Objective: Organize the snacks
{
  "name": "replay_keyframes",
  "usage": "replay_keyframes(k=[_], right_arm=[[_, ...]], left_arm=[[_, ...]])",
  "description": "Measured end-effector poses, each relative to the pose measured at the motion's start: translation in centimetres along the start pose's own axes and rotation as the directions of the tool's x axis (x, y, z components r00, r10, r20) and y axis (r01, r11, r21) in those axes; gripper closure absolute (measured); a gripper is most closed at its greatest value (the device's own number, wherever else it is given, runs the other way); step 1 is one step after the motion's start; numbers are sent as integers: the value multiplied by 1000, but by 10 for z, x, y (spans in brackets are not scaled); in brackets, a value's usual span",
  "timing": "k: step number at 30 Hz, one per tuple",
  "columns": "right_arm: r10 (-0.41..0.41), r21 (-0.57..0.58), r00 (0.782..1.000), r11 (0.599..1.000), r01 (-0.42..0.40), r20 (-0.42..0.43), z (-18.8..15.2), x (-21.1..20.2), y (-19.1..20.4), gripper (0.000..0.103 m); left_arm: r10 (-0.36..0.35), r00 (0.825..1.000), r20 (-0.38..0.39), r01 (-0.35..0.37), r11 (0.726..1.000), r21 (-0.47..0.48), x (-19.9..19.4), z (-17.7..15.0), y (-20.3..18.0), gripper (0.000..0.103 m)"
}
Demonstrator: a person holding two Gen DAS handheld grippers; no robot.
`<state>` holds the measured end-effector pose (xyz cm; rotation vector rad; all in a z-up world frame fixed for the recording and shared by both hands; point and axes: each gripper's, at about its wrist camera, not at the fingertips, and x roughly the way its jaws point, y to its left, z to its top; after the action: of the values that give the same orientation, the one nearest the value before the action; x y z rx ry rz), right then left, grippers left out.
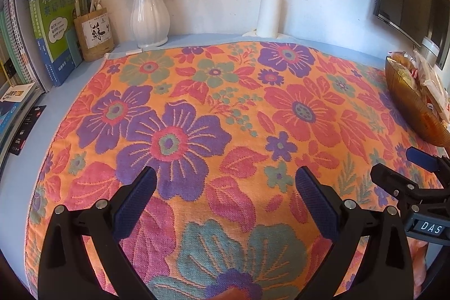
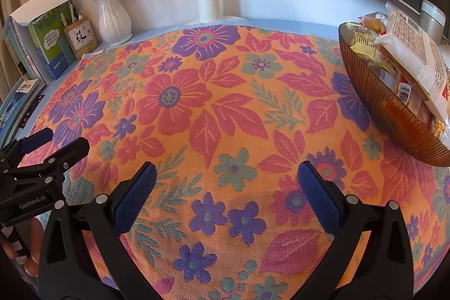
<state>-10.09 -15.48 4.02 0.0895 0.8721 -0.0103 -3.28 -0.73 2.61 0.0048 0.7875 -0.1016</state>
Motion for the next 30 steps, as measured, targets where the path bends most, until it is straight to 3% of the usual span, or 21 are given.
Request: replay_keyframes(k=[30], right_arm=[[-3, 11, 1000, 1000, 3, -5, 0, 2, -5, 3]], left_arm=[[-15, 1000, -3, 15, 999, 33, 0, -1, -6, 5]])
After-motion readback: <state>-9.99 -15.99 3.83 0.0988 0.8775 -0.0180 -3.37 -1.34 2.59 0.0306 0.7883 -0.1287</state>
